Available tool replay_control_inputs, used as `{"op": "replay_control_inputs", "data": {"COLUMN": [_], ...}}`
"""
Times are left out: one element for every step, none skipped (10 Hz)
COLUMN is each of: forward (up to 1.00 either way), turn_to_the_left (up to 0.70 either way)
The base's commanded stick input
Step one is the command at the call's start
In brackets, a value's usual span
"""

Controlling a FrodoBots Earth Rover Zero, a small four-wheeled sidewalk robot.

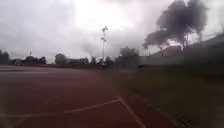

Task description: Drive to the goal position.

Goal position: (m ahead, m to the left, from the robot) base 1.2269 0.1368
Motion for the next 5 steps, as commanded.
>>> {"op": "replay_control_inputs", "data": {"forward": [0.5,0.5,0.5,0.5,0.5], "turn_to_the_left": [0.0,0.0,0.0,0.0,0.0]}}
